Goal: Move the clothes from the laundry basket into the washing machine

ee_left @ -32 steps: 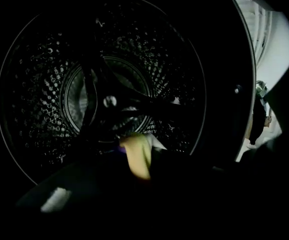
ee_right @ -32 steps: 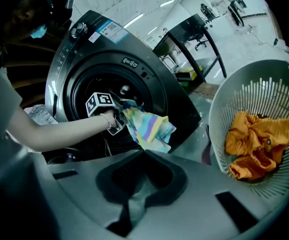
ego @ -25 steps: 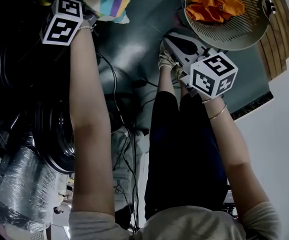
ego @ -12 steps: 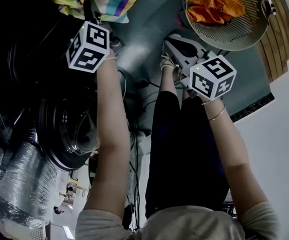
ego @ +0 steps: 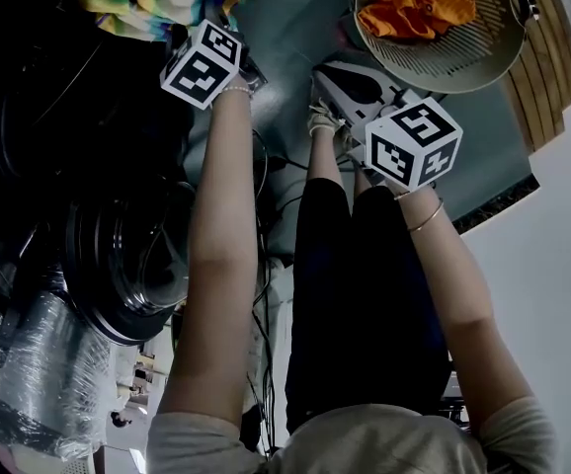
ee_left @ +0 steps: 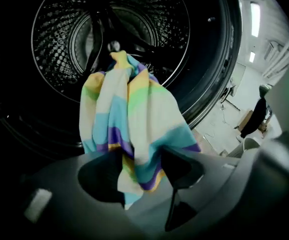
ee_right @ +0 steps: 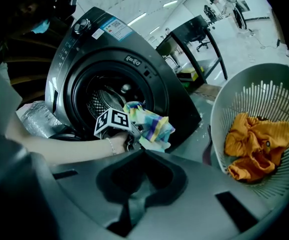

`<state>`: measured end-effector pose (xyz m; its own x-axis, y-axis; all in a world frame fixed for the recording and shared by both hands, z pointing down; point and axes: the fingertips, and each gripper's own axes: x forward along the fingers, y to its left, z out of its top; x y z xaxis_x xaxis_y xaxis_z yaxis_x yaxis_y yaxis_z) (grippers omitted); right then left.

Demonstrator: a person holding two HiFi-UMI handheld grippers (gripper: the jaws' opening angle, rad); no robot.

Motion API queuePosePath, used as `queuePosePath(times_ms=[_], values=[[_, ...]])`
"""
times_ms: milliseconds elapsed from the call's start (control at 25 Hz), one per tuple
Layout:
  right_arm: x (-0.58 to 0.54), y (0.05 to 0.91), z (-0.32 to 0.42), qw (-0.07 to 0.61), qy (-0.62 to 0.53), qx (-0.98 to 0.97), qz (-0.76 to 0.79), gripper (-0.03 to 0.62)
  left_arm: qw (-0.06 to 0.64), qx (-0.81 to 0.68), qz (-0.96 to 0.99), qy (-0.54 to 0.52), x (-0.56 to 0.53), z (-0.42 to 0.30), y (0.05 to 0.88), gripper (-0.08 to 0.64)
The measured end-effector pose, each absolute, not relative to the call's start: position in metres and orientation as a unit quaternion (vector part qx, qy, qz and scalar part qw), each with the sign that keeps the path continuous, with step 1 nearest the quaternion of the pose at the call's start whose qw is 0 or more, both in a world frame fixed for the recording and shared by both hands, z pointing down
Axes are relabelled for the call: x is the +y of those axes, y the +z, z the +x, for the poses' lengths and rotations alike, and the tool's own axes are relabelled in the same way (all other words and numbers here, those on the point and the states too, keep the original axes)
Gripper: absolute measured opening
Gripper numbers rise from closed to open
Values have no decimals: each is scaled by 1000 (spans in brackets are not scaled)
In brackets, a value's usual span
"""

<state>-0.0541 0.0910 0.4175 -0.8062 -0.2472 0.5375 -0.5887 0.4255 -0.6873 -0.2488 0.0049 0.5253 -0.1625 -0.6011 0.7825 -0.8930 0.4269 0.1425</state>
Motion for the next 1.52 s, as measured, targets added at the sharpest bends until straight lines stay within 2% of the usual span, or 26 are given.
queuePosePath(times_ms=[80, 120, 280, 680, 800, 880, 960, 1000, 1200, 1520], values=[[92, 420, -52, 179, 478, -821, 257, 9, 393, -737, 511, 202, -4, -250, 524, 92], [92, 421, -51, 177, 482, -818, 259, 9, 385, -735, 516, 212, -7, -250, 522, 46], [97, 421, -55, 175, 491, -815, 255, 9, 342, -746, 534, 203, -15, -261, 497, 26], [91, 408, -64, 168, 487, -819, 253, 9, 175, -806, 547, 140, -79, -326, 383, 26], [87, 404, -68, 163, 486, -821, 251, 9, 168, -821, 532, 120, -88, -340, 371, 28], [86, 404, -69, 162, 486, -822, 251, 9, 208, -816, 528, 116, -87, -340, 387, 63], [88, 403, -69, 163, 486, -821, 249, 9, 249, -805, 525, 124, -79, -336, 407, 232], [89, 403, -69, 164, 486, -821, 249, 9, 260, -801, 523, 132, -73, -334, 413, 262], [94, 404, -64, 168, 487, -820, 250, 9, 284, -788, 525, 152, -35, -308, 431, 284], [98, 409, -58, 172, 487, -818, 252, 9, 372, -766, 501, 156, 25, -250, 477, 332]])
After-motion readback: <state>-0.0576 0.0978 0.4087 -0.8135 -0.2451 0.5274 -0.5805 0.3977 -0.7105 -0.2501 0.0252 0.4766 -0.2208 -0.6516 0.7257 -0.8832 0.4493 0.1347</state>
